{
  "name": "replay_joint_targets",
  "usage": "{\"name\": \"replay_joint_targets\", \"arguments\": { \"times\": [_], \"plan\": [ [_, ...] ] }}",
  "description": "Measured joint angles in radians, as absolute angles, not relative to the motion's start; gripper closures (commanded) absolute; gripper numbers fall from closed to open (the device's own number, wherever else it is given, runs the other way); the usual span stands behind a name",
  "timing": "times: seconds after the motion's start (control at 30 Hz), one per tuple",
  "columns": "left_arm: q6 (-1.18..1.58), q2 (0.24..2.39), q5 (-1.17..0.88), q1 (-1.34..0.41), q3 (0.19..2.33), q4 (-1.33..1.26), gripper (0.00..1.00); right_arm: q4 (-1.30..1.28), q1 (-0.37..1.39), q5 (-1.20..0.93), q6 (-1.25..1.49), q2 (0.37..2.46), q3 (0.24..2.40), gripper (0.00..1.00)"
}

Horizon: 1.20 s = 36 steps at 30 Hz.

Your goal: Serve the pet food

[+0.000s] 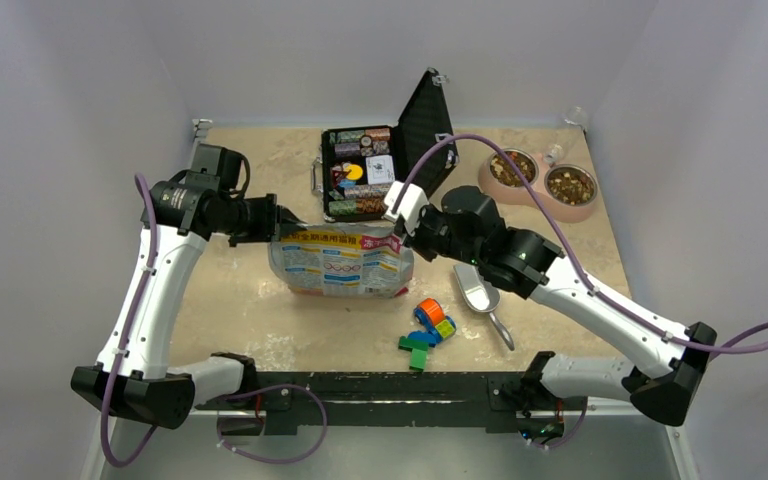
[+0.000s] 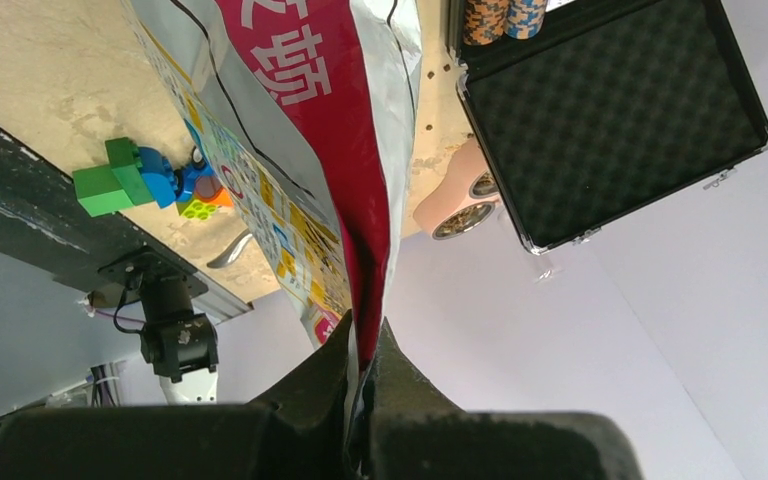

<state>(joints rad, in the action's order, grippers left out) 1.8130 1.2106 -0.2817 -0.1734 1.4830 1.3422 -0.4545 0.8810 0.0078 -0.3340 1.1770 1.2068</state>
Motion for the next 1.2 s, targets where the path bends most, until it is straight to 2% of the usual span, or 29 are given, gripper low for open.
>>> {"name": "replay_joint_targets", "arguments": {
  "times": [0.23,0.33,0.37,0.4,0.43,0.57,0.8,0.9,1.07,1.2],
  "plan": [
    [1.803,1.211,-0.294,-0.173,1.483,1.350,1.00,-0.496,0.870,-0.015,-0.332,1.137,1.199,0.98],
    [1.789,1.211,-0.306,-0.173,1.483,1.357,1.00,-0.530,0.865,-0.033,-0.319,1.123,1.207,0.68],
    [1.787,1.211,-0.295,-0.172,1.483,1.362,1.00,-0.557,0.856,-0.025,-0.309,1.116,1.217,0.52],
    [1.786,1.211,-0.272,-0.162,1.483,1.368,1.00,-0.604,0.834,0.010,-0.302,1.096,1.230,0.45],
    [1.786,1.209,-0.252,-0.147,1.481,1.374,1.00,-0.655,0.804,0.048,-0.287,1.066,1.231,0.43],
    [1.786,1.189,-0.205,-0.118,1.473,1.377,0.99,-0.772,0.733,0.123,-0.224,0.965,1.231,0.40],
    [1.771,1.150,-0.178,-0.111,1.455,1.348,0.49,-0.726,0.739,-0.025,-0.119,0.930,1.200,0.32],
    [1.761,1.143,-0.180,-0.128,1.456,1.329,0.33,-0.662,0.739,-0.109,-0.107,0.945,1.160,0.31],
    [1.773,1.143,-0.191,-0.261,1.462,1.315,0.32,-0.548,0.744,-0.244,-0.117,1.044,1.168,0.29],
    [1.805,1.145,-0.191,-0.391,1.462,1.286,0.37,-0.500,0.772,-0.311,-0.145,1.135,1.203,0.28]
  ]
}}
